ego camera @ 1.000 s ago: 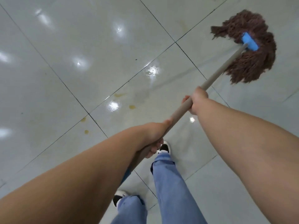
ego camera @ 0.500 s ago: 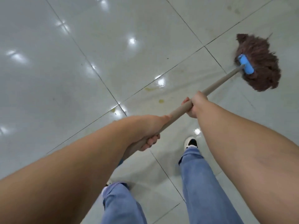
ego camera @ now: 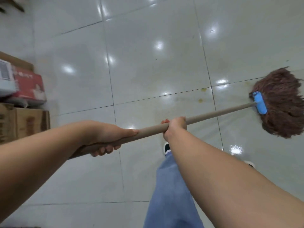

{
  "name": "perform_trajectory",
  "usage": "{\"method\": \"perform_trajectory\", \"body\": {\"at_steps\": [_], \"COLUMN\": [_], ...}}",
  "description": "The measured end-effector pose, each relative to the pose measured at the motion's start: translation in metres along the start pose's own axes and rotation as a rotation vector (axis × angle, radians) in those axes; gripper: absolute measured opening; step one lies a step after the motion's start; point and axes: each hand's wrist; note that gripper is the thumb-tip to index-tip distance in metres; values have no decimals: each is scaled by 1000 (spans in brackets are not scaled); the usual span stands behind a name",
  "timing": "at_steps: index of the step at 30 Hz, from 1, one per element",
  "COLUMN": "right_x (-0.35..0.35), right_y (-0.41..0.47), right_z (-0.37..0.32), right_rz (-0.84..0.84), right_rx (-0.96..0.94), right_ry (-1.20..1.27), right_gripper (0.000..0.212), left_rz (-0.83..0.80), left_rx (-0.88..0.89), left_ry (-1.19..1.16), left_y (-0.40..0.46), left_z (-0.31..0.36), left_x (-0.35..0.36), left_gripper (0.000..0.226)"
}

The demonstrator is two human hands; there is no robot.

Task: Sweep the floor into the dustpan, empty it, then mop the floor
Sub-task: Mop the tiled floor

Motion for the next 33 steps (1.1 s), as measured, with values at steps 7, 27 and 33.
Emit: {"method": "perform_trajectory", "body": {"at_steps": [7,27,33], "right_x": [2,-190,-252], "right_y": [-2,68,96], "right_z": [5,-336,-359], "right_rz": [15,196,222], "right_rx": [0,-290,-280], "right_ry": [38,335,265], "right_gripper": [41,36,32], "left_rz": [28,-71,-172], "left_rx": [-4,229,326], "left_ry": [44,94,-5], "left_y": [6,-40,-36], "left_z": [-1,383,406], "left_x": [1,139,203], "left_gripper": [67,67,61]}}
Point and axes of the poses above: each hand's wrist, its own y-axis towards the middle knuckle, its own x-axis out of the palm, z = x × y, and after that the axes turned 8 degrees about -y, right-handed
